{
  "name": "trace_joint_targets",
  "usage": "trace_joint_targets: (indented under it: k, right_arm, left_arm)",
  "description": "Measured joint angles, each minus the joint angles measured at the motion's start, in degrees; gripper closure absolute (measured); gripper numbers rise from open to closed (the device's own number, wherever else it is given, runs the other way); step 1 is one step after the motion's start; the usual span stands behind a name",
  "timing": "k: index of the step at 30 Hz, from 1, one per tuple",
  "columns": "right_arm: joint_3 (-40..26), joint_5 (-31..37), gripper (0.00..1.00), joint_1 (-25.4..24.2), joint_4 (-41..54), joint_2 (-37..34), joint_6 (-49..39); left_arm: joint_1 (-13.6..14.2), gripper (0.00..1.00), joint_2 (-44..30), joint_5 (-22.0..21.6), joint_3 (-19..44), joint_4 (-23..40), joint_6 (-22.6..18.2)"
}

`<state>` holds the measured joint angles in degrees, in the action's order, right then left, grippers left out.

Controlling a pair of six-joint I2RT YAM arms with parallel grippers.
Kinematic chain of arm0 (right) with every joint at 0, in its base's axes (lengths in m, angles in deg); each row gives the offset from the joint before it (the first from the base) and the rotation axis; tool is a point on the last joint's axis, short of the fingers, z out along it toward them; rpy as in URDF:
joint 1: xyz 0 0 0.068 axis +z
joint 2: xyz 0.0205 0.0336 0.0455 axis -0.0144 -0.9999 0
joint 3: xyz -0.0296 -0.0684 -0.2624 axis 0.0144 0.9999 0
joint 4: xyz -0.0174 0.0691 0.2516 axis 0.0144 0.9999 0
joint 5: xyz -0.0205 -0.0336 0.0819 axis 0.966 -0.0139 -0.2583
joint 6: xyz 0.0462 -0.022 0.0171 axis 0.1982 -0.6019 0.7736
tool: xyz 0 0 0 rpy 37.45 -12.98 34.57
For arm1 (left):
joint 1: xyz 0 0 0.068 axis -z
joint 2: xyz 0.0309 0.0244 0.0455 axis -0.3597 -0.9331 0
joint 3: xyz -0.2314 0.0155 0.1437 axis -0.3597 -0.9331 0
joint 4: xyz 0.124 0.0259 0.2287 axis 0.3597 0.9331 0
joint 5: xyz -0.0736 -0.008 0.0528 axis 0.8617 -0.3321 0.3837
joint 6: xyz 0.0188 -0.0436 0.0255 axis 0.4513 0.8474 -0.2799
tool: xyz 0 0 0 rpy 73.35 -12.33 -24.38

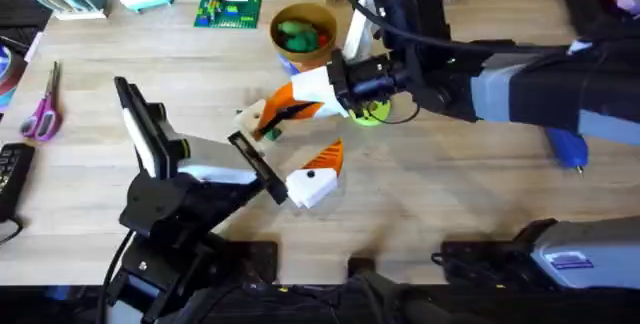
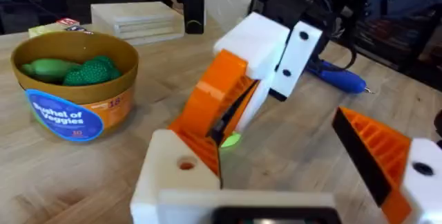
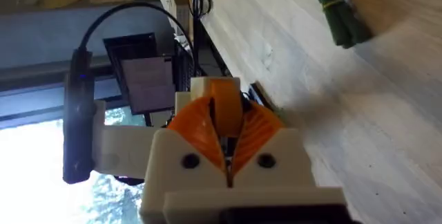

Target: Pick up the gripper from the table and insert it into the empty holder that is missing its gripper. Then pick up a screw, insert it into the mounting hole, and use the screwdriver to tighten it. Finally, clean up the table by picking up the vegetable and placing it into the bucket.

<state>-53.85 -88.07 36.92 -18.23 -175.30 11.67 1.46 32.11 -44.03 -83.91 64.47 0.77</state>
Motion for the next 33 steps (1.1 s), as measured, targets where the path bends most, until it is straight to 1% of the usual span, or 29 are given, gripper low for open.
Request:
trace_joint_targets:
  k: [15,17,21,27,31,33]
  right_arm:
    - [0.0,0.4,0.990,0.3,1.3,0.0,-1.5]
    - [0.0,0.3,0.941,0.3,1.3,0.0,-1.7]
    - [0.0,-0.2,0.903,0.1,1.3,0.0,-1.7]
    - [0.0,-3.1,0.838,-1.1,2.0,0.0,-1.9]
    - [0.0,-4.2,0.767,-1.5,2.2,0.0,-2.2]
    - [0.0,-4.3,0.711,-1.5,2.1,0.0,-2.5]
  left_arm:
    - [-0.3,0.008,-0.3,0.7,0.0,0.1,0.2]
    - [-0.3,0.008,-0.3,0.7,0.0,0.2,0.2]
    - [-0.3,0.008,-0.3,0.7,0.0,0.2,0.4]
    - [-0.2,0.009,-0.3,2.0,0.0,0.2,0.1]
    - [-0.2,0.008,-0.3,2.8,0.0,0.1,-0.3]
    - [-0.2,0.008,-0.3,3.8,0.0,0.1,-0.5]
